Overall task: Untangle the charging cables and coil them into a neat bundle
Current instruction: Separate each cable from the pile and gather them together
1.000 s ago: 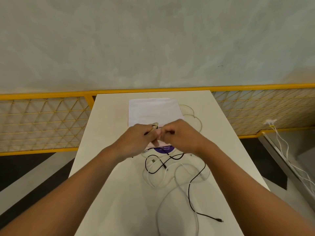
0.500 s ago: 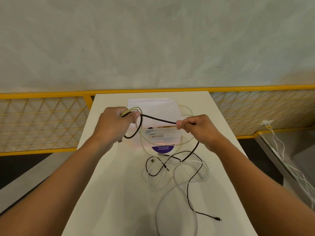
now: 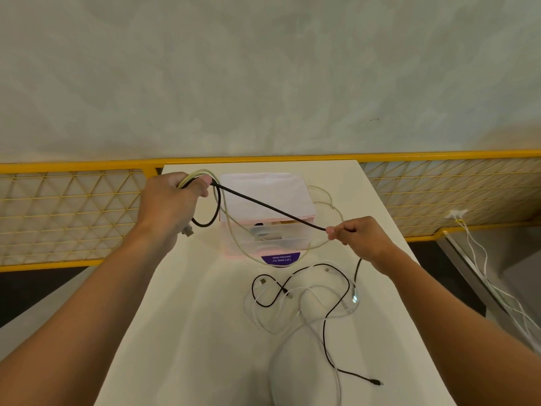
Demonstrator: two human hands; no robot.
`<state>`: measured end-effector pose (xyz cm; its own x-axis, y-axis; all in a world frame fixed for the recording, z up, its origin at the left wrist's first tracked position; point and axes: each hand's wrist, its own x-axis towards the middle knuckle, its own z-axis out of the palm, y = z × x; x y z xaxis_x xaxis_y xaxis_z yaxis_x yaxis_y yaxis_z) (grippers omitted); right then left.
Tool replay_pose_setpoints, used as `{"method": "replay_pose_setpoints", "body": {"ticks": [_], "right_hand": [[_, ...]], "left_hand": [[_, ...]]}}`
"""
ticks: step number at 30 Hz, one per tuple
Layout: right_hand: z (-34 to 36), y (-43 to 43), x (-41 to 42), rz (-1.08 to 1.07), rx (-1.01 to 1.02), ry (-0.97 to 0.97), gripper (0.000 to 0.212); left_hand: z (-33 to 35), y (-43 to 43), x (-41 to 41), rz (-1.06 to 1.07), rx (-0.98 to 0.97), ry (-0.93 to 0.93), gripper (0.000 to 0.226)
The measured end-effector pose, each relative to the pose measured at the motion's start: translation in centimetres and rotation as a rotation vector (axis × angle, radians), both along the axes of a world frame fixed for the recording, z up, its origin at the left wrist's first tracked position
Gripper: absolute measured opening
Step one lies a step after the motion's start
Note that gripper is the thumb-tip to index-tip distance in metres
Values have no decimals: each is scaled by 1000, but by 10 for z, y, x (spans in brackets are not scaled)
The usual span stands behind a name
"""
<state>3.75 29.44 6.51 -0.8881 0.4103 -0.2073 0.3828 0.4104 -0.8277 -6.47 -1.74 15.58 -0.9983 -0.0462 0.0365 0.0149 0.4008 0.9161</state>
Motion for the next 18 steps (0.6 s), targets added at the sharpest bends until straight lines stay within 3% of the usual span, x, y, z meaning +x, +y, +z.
{"method": "replay_pose_setpoints", "body": {"ticks": [6, 10, 12, 16, 18], "right_hand": [[-17, 15, -8, -35, 307, -45, 16], [-21, 23, -17, -166, 578, -35, 20], [-16, 25, -21, -294, 491, -27, 21], [-9, 27, -36, -516, -76, 10, 22], [-8, 28, -42, -619, -257, 23, 20]], "left_hand": [[-3, 1, 2, -36, -12, -36, 32], [-4, -4, 6, -178, -87, -115, 32], [-7, -6, 8, -289, -137, -199, 31], [-18, -5, 14, -496, -259, -352, 27], [-24, -1, 17, -543, -308, -368, 25]]}}
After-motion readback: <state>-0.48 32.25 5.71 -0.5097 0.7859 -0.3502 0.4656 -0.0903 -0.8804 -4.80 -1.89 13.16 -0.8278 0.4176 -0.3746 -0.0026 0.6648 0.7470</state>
